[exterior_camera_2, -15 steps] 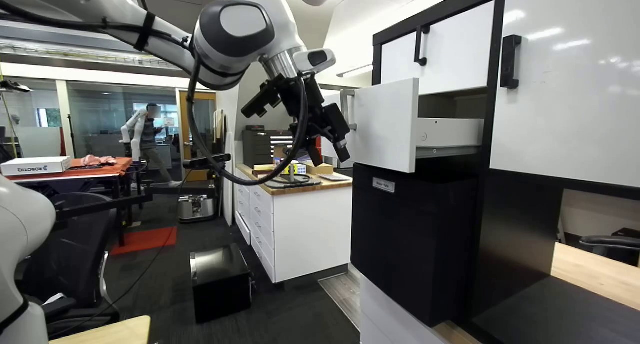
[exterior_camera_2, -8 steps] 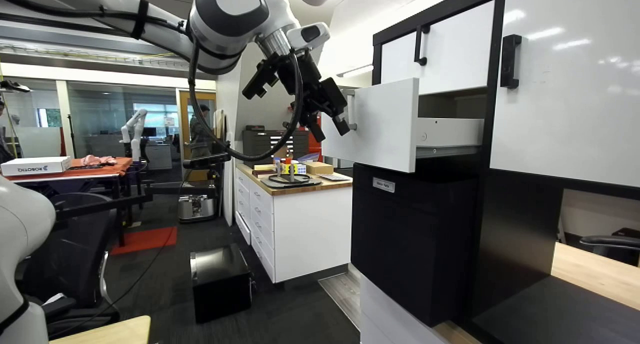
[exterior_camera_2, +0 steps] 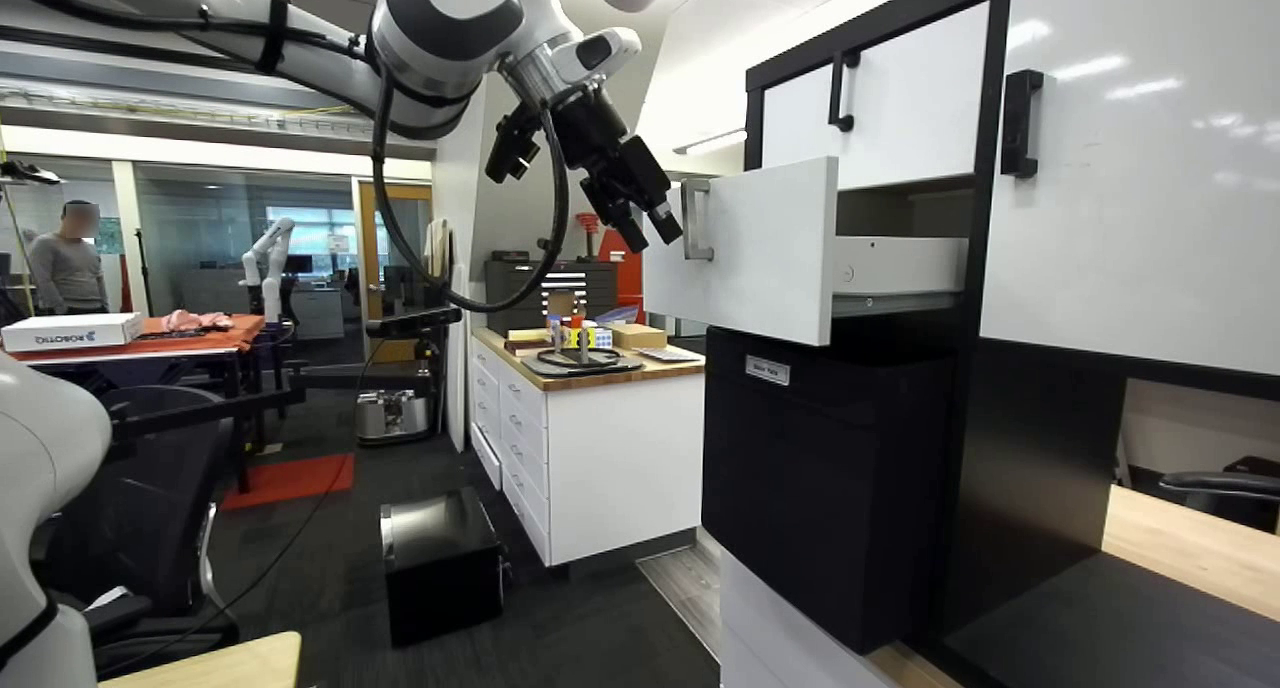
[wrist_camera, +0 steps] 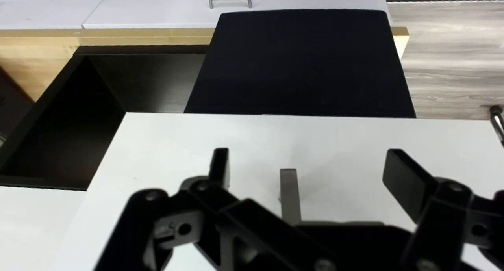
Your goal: Push the open drawer closed
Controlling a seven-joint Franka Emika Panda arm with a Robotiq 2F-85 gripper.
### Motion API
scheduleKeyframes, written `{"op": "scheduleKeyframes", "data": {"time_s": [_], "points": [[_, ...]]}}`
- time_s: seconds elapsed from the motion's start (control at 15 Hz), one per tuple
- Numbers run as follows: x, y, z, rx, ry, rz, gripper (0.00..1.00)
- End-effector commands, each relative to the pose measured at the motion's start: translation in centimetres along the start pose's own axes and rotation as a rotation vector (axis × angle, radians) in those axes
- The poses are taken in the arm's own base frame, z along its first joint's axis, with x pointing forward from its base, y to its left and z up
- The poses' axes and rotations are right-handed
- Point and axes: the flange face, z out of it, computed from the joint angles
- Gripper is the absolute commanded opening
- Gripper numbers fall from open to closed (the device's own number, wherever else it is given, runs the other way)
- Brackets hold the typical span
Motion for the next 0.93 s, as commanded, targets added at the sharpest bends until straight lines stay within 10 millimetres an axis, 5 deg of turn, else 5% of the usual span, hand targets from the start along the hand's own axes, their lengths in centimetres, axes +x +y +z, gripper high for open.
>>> {"op": "scheduleKeyframes", "data": {"time_s": [0.0, 0.67, 0.73, 0.87], "points": [[0.3, -0.4, -1.0, -0.006, 0.083, 0.074, 1.0], [0.6, 2.0, 0.8, 0.007, 0.158, 0.061, 1.0], [0.5, 2.1, 1.0, 0.009, 0.163, 0.053, 0.75], [0.5, 2.2, 1.2, 0.016, 0.175, 0.042, 0.67]]}}
